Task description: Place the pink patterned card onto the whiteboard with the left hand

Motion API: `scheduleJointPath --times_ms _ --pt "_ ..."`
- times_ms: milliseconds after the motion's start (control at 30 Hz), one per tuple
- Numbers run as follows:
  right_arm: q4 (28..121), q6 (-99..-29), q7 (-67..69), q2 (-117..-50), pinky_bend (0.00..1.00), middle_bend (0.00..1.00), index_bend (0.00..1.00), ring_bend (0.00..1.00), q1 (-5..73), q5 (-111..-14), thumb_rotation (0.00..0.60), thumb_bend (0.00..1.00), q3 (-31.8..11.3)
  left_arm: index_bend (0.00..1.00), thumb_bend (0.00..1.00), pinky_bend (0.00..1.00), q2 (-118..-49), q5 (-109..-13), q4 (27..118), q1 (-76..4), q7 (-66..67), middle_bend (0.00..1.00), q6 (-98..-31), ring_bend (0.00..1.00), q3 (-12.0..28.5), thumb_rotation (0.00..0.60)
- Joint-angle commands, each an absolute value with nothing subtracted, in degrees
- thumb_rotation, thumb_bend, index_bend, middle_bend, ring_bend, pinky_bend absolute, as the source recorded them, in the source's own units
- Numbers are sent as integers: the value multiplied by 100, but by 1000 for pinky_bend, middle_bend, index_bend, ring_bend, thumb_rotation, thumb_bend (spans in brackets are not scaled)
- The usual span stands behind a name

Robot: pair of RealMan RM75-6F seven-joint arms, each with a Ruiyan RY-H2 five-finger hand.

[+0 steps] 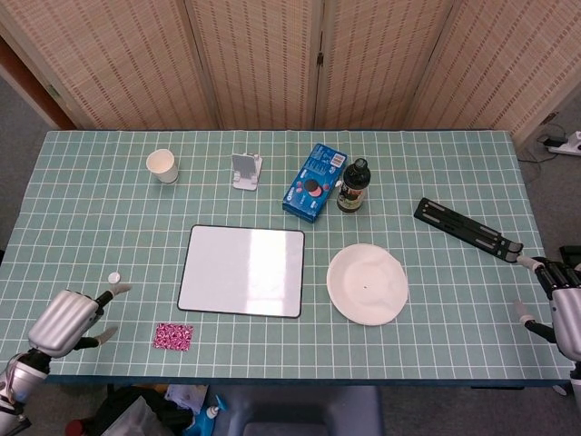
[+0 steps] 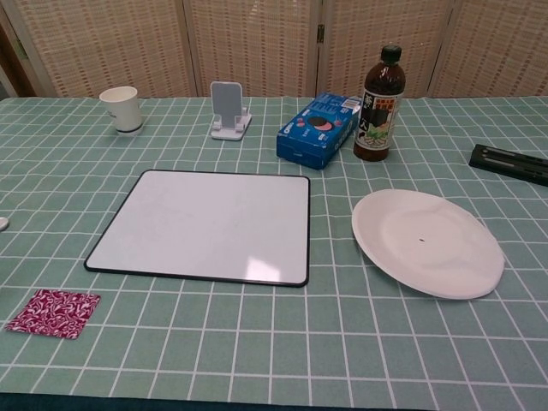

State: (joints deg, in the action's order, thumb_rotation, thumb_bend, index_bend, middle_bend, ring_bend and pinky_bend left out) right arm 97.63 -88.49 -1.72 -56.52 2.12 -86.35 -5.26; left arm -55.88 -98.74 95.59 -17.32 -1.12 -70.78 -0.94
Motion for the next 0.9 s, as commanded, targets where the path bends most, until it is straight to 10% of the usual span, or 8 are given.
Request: scheduleJointPath --times_ms 33,900 --pt "9768 -8852 -162 -5646 301 251 225 232 207 -8643 600 250 -517 216 256 970 -5610 -9931 9667 -1898 -3 962 -6828 953 -181 600" --pt "9737 -8869 -52 -5645 301 251 225 232 124 -8596 600 250 -452 257 231 976 -6651 -9396 9502 -2507 746 984 -5545 973 -400 600"
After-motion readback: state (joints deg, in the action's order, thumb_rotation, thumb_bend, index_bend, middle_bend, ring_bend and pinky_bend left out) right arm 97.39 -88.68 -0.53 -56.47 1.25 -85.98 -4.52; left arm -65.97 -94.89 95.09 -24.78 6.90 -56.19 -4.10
